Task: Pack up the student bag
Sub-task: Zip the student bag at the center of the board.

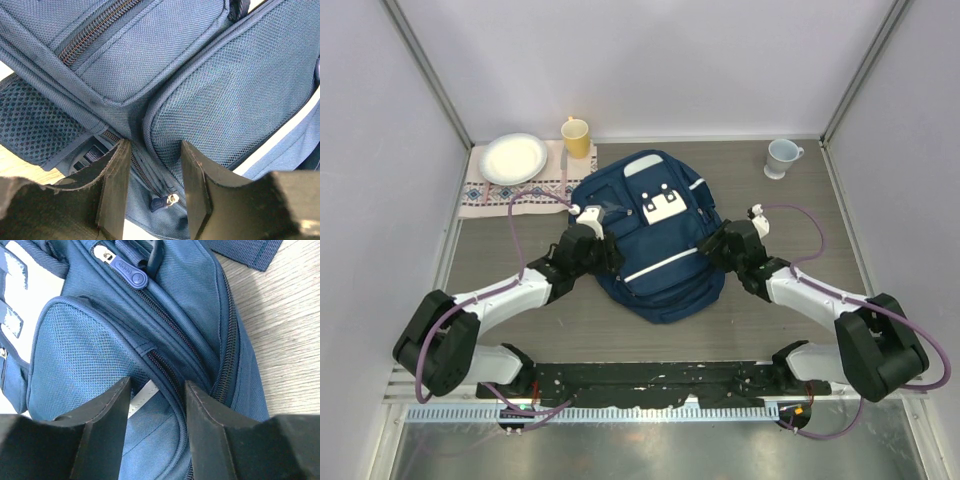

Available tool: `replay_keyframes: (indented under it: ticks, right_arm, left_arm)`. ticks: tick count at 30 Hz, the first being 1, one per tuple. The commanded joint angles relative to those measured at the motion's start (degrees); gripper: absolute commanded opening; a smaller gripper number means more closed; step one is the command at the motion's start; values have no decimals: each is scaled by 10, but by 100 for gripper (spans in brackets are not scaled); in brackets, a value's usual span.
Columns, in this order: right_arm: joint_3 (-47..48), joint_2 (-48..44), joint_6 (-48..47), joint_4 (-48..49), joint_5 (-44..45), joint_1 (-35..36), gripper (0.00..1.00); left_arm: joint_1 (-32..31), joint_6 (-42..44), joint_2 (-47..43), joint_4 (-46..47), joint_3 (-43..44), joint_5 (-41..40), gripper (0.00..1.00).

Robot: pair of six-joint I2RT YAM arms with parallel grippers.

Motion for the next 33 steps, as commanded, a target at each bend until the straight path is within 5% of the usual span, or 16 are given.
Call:
replay_keyframes:
  ticks: [1, 8, 11, 24, 33]
  right_arm:
    - [-1, 12, -11, 62, -56, 0, 47]
    - [4, 2, -23, 74, -51, -5, 9]
    - [28, 7, -46, 63, -56, -9, 1]
    - [120, 86, -108, 39, -89, -61, 1]
    - [159, 113, -131, 30, -117, -73, 3]
  left_arm:
    - [-2, -9, 9, 37, 21, 37, 44]
    - [-2, -10, 10, 40, 27, 50, 36]
    - [-2, -16, 4, 39, 28, 63, 30]
    - [-12, -111, 9, 99, -1, 103, 7]
    - [-39, -128, -12, 72, -2, 64, 16]
